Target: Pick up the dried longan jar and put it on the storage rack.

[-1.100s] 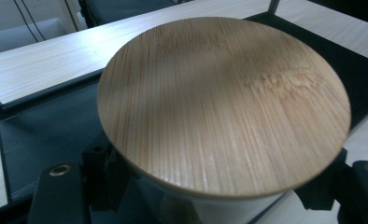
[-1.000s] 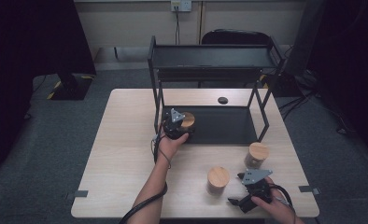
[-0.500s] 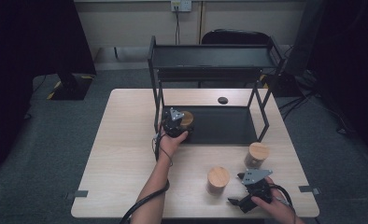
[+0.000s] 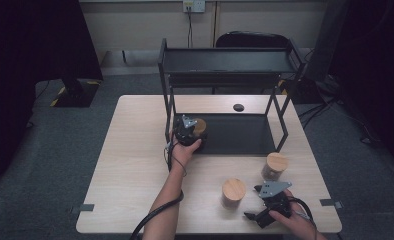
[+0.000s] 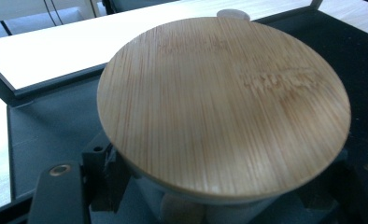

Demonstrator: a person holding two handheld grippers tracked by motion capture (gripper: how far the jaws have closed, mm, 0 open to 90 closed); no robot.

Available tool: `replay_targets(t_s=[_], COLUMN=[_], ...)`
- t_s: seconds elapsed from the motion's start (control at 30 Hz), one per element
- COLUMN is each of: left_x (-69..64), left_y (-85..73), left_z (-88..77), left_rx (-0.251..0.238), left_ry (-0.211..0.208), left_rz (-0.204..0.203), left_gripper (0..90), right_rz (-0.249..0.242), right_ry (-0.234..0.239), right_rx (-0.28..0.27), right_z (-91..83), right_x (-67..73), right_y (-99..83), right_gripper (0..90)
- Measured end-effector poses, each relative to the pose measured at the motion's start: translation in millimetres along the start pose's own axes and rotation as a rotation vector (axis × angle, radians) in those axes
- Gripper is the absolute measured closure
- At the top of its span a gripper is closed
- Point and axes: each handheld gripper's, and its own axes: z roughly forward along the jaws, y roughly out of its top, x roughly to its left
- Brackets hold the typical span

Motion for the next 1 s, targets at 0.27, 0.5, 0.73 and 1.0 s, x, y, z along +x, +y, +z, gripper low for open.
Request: replay_targets(t_s=[0.27, 0.5, 0.73, 1.0], left_x=[1.6, 1.7, 0.7, 0.9], left_y=[2.6, 5.3, 9.6, 12.8], left_z=[5.5, 11.4, 19.8, 25.3], left_rx=[-0.009, -0.015, -0.019, -0.016], left_ry=[0.021, 0.047, 0.07, 0.085], left_rz=[-0.007, -0.011, -0.013, -0.013], left_gripper=[25.9, 25.9, 25.8, 25.8], right_rz=[0.0, 0.0, 0.0, 0.0], right_ry=[0.0, 0.0, 0.0, 0.0], right_rx=[0.0, 0.0, 0.0, 0.0], right_z=[0.0, 0.0, 0.0, 0.0], right_x=[0.0, 0.0, 0.0, 0.0], right_y=[0.0, 0.0, 0.0, 0.0], right_gripper=[0.0, 0.0, 0.0, 0.0])
